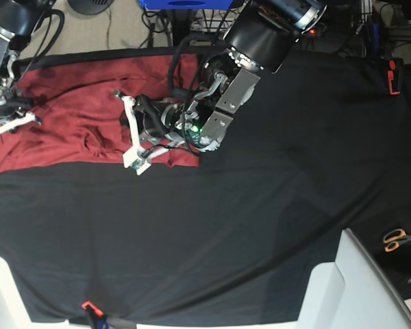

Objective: Fold the T-shirt properly
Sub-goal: 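Lift the hem end with the left gripper and carry it toward the right gripper, then lay the held hem end over the collar half with the left gripper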

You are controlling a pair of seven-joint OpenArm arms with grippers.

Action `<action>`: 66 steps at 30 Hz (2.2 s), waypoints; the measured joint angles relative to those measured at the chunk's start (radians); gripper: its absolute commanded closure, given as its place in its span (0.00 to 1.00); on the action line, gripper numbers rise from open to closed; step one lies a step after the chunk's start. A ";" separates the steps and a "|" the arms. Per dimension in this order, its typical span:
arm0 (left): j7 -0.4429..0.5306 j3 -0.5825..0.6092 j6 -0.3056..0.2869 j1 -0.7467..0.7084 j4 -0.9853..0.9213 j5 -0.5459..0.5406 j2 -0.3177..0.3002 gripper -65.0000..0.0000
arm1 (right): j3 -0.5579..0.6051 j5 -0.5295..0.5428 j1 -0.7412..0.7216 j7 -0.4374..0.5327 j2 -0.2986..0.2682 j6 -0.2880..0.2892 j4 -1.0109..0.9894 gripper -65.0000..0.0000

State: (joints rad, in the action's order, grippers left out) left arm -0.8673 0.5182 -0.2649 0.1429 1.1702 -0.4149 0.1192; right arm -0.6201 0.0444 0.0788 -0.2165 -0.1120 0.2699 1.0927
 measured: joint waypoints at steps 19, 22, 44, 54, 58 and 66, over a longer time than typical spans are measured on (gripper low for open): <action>0.006 -0.001 0.003 0.023 -0.032 0.007 0.008 1.00 | 0.000 0.000 0.000 -0.001 0.002 0.000 0.000 1.00; 0.003 0.000 0.004 0.036 -0.032 0.007 0.008 0.98 | 0.000 0.000 0.000 -0.001 0.002 0.000 0.000 1.00; 0.096 0.202 0.000 0.162 -0.059 -0.223 0.020 0.51 | 0.002 0.000 -0.002 -0.004 0.003 0.000 0.000 1.00; 0.091 0.197 0.003 0.200 0.093 -0.290 -0.080 0.79 | 0.003 0.000 -0.011 -0.005 0.010 -0.001 0.001 1.00; 0.002 0.154 0.216 0.121 0.171 -0.272 -0.180 1.00 | 0.004 0.000 -0.010 -0.006 0.013 0.000 0.003 1.00; -0.003 0.091 0.449 -0.016 0.238 -0.275 -0.254 1.00 | 0.005 -0.002 -0.009 -0.008 0.006 0.000 0.003 1.00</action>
State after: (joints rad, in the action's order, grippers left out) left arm -0.8707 0.6090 0.1841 0.1265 1.4078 -0.6895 -0.1345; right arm -0.6151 0.0422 0.0700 -0.2241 -0.1055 0.2695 1.0962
